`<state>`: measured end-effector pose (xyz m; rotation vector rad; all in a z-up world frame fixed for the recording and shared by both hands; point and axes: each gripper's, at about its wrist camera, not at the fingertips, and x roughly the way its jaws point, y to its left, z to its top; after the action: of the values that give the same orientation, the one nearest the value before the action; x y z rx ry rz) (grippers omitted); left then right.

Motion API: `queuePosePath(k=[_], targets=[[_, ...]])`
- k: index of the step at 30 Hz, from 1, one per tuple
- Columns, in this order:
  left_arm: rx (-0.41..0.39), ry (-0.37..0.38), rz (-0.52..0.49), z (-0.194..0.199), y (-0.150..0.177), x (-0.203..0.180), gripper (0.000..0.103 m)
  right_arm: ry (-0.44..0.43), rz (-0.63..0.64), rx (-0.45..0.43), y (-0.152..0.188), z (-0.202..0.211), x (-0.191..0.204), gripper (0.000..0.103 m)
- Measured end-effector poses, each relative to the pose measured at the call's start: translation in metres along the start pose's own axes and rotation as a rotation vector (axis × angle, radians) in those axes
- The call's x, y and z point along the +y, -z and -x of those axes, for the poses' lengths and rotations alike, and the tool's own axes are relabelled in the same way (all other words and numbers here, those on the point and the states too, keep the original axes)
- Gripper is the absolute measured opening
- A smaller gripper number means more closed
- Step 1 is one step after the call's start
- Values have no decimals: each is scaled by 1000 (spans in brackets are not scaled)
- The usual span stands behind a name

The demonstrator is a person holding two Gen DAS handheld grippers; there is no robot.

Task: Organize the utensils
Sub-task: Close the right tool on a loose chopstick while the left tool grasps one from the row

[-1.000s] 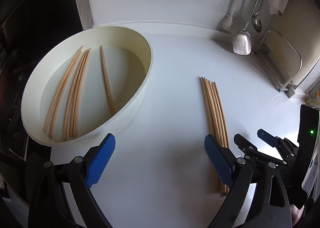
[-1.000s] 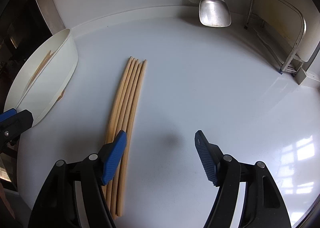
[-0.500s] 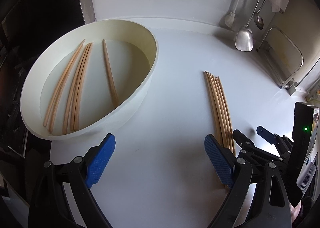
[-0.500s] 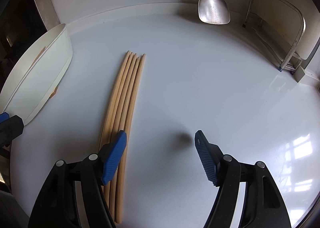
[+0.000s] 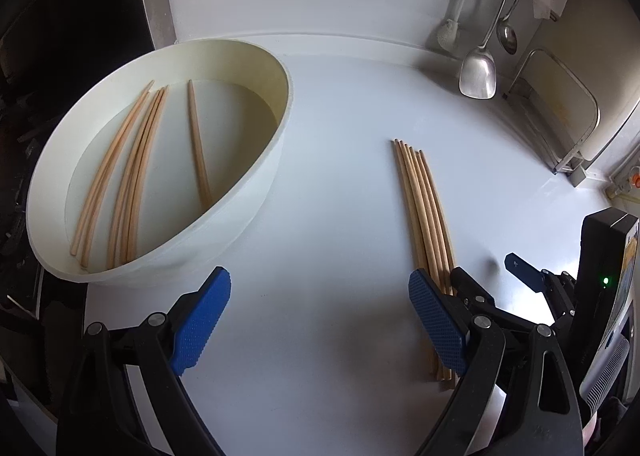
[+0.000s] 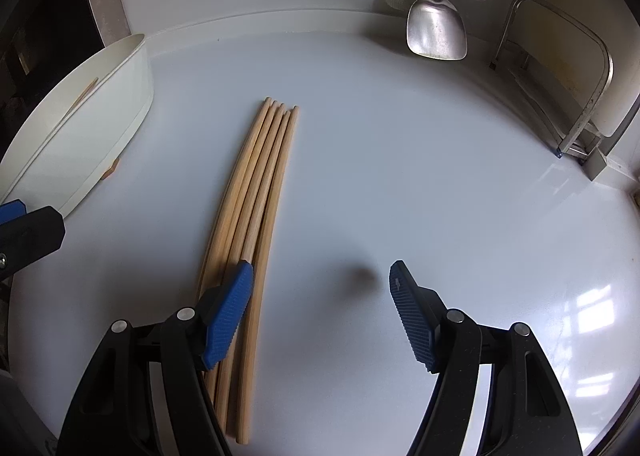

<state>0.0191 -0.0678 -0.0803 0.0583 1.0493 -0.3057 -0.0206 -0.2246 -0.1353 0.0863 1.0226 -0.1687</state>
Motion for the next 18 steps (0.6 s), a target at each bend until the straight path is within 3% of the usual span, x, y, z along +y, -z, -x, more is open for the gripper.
queuePosePath(k=[8, 18], targets=[[-27, 49, -17, -12, 5, -18, 89, -27, 13, -8, 3, -5, -14, 68], [-12, 20, -16, -33, 9, -30, 89, -21, 6, -32, 2, -8, -42, 68]])
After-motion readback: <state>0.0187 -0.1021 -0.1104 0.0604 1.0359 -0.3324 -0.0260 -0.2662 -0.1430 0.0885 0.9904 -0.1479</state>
